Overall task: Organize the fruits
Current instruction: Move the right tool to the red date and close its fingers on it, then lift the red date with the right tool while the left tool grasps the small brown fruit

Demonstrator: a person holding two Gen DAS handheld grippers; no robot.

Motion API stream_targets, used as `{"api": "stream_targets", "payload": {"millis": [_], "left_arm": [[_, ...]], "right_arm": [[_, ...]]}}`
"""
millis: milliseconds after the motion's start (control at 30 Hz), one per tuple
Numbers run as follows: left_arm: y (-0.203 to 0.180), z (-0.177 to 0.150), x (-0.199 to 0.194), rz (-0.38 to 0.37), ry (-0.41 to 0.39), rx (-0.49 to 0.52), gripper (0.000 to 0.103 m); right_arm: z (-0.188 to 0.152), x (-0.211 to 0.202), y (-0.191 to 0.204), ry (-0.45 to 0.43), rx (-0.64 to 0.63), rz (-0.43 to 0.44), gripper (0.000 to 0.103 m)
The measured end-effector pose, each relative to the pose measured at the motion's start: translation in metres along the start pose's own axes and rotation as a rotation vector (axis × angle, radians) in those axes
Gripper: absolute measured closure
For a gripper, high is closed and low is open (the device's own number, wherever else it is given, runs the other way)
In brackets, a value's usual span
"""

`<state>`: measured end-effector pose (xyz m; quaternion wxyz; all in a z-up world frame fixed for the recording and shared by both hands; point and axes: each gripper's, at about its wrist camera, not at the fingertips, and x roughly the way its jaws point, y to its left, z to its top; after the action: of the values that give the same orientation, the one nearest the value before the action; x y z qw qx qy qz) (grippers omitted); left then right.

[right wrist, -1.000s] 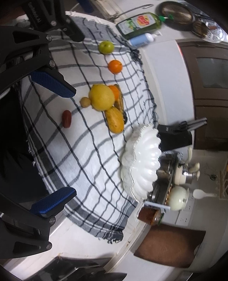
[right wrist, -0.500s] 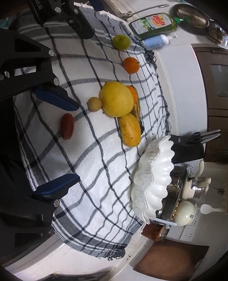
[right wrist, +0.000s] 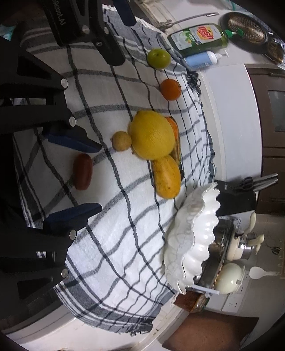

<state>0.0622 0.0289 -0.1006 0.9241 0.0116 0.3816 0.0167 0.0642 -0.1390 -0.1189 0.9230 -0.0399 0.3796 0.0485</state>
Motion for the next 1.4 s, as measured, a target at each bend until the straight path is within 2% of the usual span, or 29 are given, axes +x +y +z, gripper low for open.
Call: {"api": "stream_targets", "payload": {"millis": [200, 700, 1033, 1200, 1300, 1367, 1400], "left_arm": [[0.0, 0.001, 0.001, -0.001, 0.0, 0.004, 0.0], [-0.007, 0.005, -0.004, -0.001, -0.024, 0.018, 0.0], [-0.044, 0.016, 0.003, -0.083, -0.04, 0.075, 0.004], [-0.062, 0.018, 0.012, -0.118, -0.025, 0.082, 0.011], [-0.074, 0.019, 0.019, -0.139, -0.009, 0.088, 0.019], [-0.082, 0.018, 0.022, -0.135, -0.006, 0.099, 0.031], [-0.085, 0.018, 0.024, -0.135, -0.005, 0.105, 0.033]], "right_arm": [[-0.003, 0.003, 0.0, 0.014, 0.008, 0.032, 0.068], [0.004, -0.011, -0.006, -0.039, 0.019, 0.017, 0.069], [0.016, -0.025, -0.04, -0.099, 0.062, -0.038, 0.069], [0.019, -0.026, -0.056, -0.116, 0.068, -0.056, 0.069], [0.019, -0.025, -0.065, -0.118, 0.071, -0.061, 0.069], [0.02, -0.024, -0.07, -0.117, 0.077, -0.061, 0.069], [0.02, -0.023, -0.073, -0.117, 0.082, -0.061, 0.069]]}}
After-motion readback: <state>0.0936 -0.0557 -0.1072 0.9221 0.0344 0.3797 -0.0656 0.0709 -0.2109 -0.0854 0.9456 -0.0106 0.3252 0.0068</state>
